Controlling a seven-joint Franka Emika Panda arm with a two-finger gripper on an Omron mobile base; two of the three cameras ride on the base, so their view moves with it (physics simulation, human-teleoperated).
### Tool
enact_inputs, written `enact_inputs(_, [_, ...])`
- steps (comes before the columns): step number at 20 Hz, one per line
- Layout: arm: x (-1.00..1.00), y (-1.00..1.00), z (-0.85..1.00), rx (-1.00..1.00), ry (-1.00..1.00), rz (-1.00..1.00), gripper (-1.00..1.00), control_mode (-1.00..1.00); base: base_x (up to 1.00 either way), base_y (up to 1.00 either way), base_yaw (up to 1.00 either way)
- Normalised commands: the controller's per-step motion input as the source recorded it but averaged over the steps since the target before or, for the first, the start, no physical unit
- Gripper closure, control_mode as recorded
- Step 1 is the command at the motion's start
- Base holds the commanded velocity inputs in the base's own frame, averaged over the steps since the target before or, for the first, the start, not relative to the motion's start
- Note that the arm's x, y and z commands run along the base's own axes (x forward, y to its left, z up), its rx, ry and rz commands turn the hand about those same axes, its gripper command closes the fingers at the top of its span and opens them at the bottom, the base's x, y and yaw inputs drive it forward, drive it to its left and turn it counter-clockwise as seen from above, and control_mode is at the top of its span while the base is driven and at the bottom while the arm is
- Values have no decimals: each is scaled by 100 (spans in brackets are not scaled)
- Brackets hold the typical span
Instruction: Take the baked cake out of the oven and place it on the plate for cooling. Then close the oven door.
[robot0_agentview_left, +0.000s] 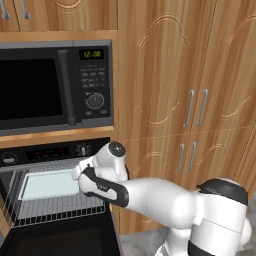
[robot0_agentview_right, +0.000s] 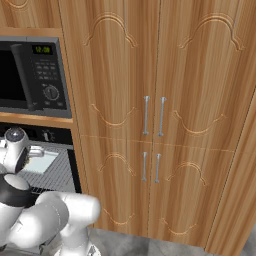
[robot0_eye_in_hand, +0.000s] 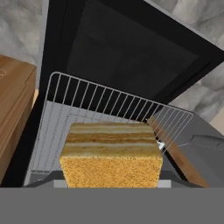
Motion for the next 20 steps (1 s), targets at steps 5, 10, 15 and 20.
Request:
enact_inputs(5, [-1,-11,9,0,1,-1,100,-100,0,0,0])
enact_inputs(10, [0,0,0,0,0,0,100,-100,0,0,0])
enact_inputs(15, [0,0,0,0,0,0,100,-100,0,0,0])
enact_inputs(20, [0,0,0,0,0,0,100,-100,0,0,0])
